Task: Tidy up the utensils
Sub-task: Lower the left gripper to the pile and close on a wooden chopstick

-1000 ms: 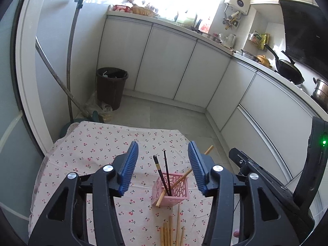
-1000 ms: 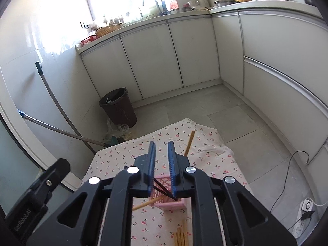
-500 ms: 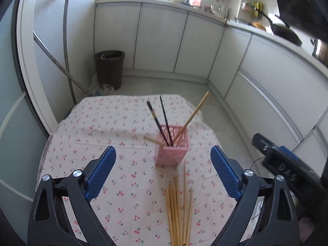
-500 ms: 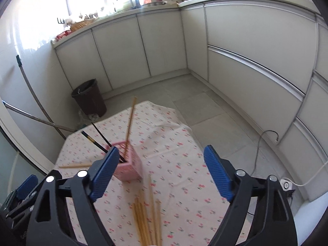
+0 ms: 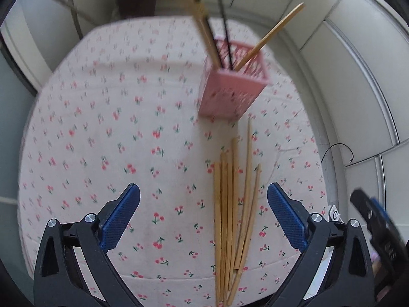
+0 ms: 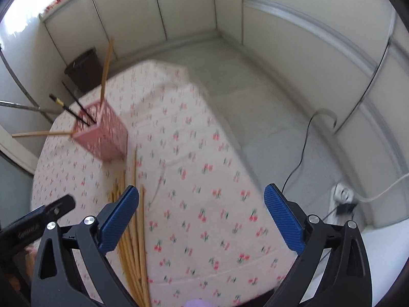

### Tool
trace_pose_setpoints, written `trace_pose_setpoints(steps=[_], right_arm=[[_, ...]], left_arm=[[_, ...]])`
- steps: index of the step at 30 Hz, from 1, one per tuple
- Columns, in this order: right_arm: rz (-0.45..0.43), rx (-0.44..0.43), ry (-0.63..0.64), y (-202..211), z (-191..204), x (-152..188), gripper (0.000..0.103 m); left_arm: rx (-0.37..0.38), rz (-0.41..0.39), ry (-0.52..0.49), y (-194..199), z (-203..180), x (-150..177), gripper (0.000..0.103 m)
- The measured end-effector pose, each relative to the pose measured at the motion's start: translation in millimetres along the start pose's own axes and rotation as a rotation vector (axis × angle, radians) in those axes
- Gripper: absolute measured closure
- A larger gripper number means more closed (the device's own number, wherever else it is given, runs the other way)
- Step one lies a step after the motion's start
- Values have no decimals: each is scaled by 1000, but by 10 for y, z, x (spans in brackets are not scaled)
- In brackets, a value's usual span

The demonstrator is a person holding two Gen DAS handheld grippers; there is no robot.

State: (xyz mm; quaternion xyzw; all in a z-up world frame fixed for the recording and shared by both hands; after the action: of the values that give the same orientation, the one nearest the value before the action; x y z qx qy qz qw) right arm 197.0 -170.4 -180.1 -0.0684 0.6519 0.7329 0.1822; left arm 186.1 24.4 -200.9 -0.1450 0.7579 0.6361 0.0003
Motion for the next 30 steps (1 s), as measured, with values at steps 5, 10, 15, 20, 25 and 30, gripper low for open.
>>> trace_pose_setpoints(steps=[5,10,15,20,25,30], right_arm=[[176,-162,-107,-216,-47,234,7],[177,-198,-168,-176,-116,224,7],[204,-224,-184,-224,-98,231,7],[200,-225,-160,-203,-44,244,7],[203,-218,-171,-223,-74,248,7],[208,-212,-180,-246,-86,238,7]], left_arm=[[17,112,80,-356,74,36,7],[-63,118,75,-538,90,41,8],[-136,92,34,-621,116,15,13],[-149,97,27,-711,113,-4,27],[-136,119,27,-830,100,12,39],[-152,109,-15,-885,-21,-13,58]])
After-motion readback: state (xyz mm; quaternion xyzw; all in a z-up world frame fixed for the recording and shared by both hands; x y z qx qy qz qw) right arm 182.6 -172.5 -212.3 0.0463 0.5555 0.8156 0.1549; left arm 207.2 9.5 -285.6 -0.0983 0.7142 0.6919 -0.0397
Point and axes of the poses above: each gripper's, at about its wrist camera, not at the fingertips, and y roughly against the way its jaws point, z to its left, x to its underside, the point moved 10 cm from there along -y, roughly the way its jaws point, and after that the axes turned 8 degrees about z, right-handed, at the moved point
